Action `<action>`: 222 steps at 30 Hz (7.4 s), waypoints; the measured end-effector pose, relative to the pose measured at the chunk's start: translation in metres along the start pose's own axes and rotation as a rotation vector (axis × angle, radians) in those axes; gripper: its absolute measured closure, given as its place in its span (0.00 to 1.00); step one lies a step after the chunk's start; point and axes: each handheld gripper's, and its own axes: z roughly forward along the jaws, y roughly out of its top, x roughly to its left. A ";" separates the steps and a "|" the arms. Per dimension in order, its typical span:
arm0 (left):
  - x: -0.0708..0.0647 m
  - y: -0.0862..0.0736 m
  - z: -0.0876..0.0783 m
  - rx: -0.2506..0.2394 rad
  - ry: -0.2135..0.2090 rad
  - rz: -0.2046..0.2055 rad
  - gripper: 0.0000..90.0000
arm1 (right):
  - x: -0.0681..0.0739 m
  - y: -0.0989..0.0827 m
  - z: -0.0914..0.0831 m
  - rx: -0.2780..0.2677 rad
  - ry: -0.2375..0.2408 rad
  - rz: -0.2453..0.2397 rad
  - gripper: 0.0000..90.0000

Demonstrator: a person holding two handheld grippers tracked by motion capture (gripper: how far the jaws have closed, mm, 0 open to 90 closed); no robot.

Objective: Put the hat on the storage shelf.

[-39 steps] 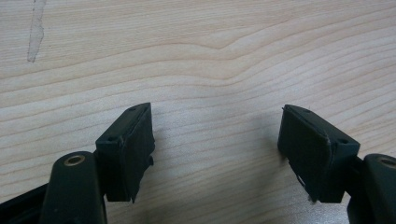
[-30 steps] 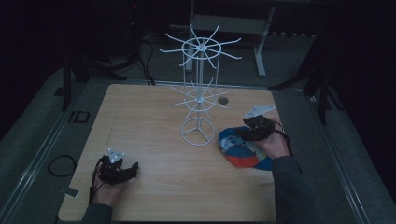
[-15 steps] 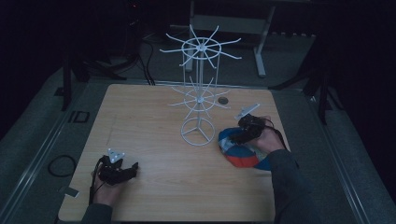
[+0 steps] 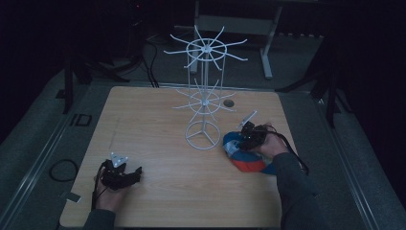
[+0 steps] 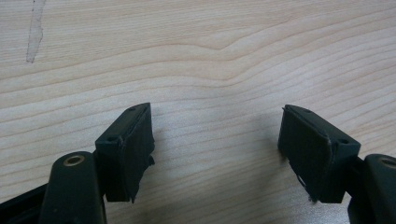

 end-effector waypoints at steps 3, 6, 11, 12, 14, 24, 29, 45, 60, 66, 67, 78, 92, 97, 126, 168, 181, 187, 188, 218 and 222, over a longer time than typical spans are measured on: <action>0.000 0.000 0.000 0.000 -0.001 0.001 0.30 | 0.000 -0.001 0.001 0.004 0.038 0.013 0.98; 0.000 0.000 0.000 0.001 -0.002 0.001 0.30 | -0.002 -0.003 -0.004 -0.039 0.055 0.035 0.99; 0.000 0.000 -0.001 0.004 -0.003 0.003 0.30 | -0.001 -0.009 -0.021 -0.113 0.061 0.045 0.99; 0.000 0.000 -0.001 0.004 -0.003 0.003 0.30 | 0.000 -0.010 -0.025 -0.131 0.063 0.049 0.99; 0.000 0.000 -0.001 0.003 -0.003 0.003 0.30 | -0.001 -0.013 -0.031 -0.170 0.073 0.053 0.99; 0.000 0.000 -0.001 0.002 -0.004 0.004 0.30 | -0.002 -0.028 -0.057 -0.297 0.115 0.059 0.99; -0.001 0.000 -0.001 0.004 -0.002 0.002 0.30 | -0.001 -0.035 -0.067 -0.347 0.122 0.066 0.99; -0.001 0.000 0.000 0.007 -0.005 0.001 0.30 | -0.007 -0.045 -0.101 -0.481 0.142 0.100 0.99; -0.001 0.001 0.000 0.006 -0.005 0.002 0.30 | -0.013 -0.044 -0.131 -0.545 0.114 0.093 0.99; -0.001 0.000 0.000 0.006 -0.005 0.002 0.30 | -0.016 -0.045 -0.138 -0.561 0.106 0.104 0.99; -0.001 0.000 0.000 0.006 -0.005 0.002 0.30 | -0.016 -0.045 -0.138 -0.561 0.106 0.104 0.99; -0.001 0.000 0.000 0.005 -0.005 0.001 0.30 | -0.021 -0.048 -0.162 -0.602 0.089 0.104 0.99; -0.001 0.000 0.000 0.003 -0.005 0.001 0.30 | -0.024 -0.039 -0.188 -0.655 0.093 0.080 0.99; -0.001 0.000 0.000 0.004 -0.005 0.001 0.30 | -0.023 -0.039 -0.192 -0.680 0.115 0.087 0.99; -0.001 0.000 -0.001 0.005 -0.005 0.001 0.30 | -0.018 -0.022 -0.210 -0.732 0.138 0.065 0.99; -0.001 0.000 0.000 0.004 -0.006 0.000 0.30 | -0.020 -0.011 -0.240 -0.879 0.182 0.100 0.99; -0.001 0.000 0.000 0.003 -0.006 0.000 0.30 | -0.022 -0.012 -0.250 -0.904 0.175 0.112 0.99; -0.001 0.000 0.000 0.004 -0.006 0.000 0.30 | -0.022 -0.011 -0.257 -0.920 0.167 0.114 0.99; -0.001 0.000 0.000 0.004 -0.005 0.000 0.30 | -0.022 -0.011 -0.258 -0.924 0.168 0.116 0.99; -0.001 0.000 0.000 0.007 -0.006 0.004 0.30 | -0.026 -0.014 -0.279 -1.000 0.178 0.114 0.99; -0.001 0.000 0.000 0.007 -0.006 0.003 0.30 | -0.025 -0.011 -0.281 -1.013 0.184 0.106 0.99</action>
